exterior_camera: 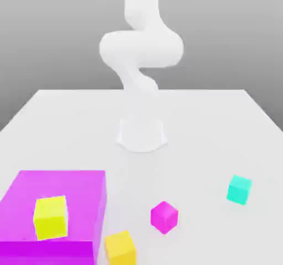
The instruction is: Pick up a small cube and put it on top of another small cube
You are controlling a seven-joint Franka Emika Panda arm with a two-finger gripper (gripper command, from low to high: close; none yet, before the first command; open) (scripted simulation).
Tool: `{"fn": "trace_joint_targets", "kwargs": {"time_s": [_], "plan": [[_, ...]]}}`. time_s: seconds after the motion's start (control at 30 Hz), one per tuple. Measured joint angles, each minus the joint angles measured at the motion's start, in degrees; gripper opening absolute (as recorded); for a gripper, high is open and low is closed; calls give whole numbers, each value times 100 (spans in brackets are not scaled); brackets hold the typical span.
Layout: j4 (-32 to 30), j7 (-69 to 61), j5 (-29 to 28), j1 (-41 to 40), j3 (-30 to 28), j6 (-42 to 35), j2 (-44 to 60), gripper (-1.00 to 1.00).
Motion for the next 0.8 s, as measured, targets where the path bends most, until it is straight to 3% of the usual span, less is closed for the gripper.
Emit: {"fn": "trace_joint_targets", "kwargs": {"time_s": [0.3, 0.5, 0.67, 0.8], "plan": [[-999, -962, 462, 1243, 451, 1150, 1922, 0], [-1652, -1363, 455, 1863, 974, 1909, 3163, 0], [-2201, -1250, -178, 2422, 1301, 2552, 4213, 0], [-2228, -809, -917, 2739, 966, 3157, 5056, 0]]}}
